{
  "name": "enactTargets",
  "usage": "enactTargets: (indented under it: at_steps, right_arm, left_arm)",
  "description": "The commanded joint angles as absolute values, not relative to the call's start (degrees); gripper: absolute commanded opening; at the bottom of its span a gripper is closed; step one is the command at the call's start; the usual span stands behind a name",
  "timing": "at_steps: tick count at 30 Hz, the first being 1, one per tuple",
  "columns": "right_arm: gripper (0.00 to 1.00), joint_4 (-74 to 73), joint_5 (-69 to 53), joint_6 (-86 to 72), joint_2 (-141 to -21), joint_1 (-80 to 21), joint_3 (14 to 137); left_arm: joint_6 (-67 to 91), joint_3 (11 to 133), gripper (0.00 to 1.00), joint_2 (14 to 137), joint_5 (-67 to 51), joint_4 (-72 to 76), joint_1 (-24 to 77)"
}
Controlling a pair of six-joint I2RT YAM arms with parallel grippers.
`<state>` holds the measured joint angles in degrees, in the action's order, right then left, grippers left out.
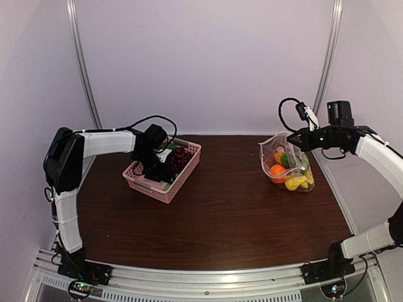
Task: Place the food in the zip-top bag and seal the zipper
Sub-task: Pass from the right arm to the left
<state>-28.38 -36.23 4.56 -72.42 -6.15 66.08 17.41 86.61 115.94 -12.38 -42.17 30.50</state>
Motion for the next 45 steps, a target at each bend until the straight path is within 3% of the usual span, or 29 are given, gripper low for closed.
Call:
enactTargets:
  at_steps: [1, 6, 14, 18, 27, 32, 45]
  right_arm:
    - [0.00, -27.97, -37.87, 4.81, -71.31, -7.39, 65.28]
    - [0.00, -34.26, -37.96, 9.22, -71.32, -12.95, 68.18]
    - [0.00, -46.16, -45.78, 14.80, -71.47, -20.58, 76.06]
    - [0.00, -52.53, -47.67, 18.61, -73.65, -21.57, 80.60]
    - [0.00, -51.58, -49.55, 17.27, -76.60, -22.64, 81.14]
    - [0.00, -51.34, -48.84, 16.41, -77.07, -22.68, 82.05]
    - [0.00, -51.69, -48.19, 16.46, -76.86, -22.71, 81.98]
  left_arm:
    - [16.40, 88.07, 0.74, 110.83, -3.59, -41.02, 31.01]
    - [9.31, 86.24, 0.78, 101.02, 2.41, -33.55, 33.61]
    - [-16.49, 75.06, 0.79, 90.36, -1.71, -18.50, 51.03]
    - [-16.58, 73.43, 0.78, 89.85, -6.97, -15.47, 52.80]
    - [-11.24, 69.41, 0.76, 90.41, -14.09, 0.98, 58.09]
    - [-12.53, 73.19, 0.75, 93.82, -23.57, -2.45, 59.83]
    - [-8.22, 75.76, 0.68, 96.80, -14.95, 6.61, 61.39]
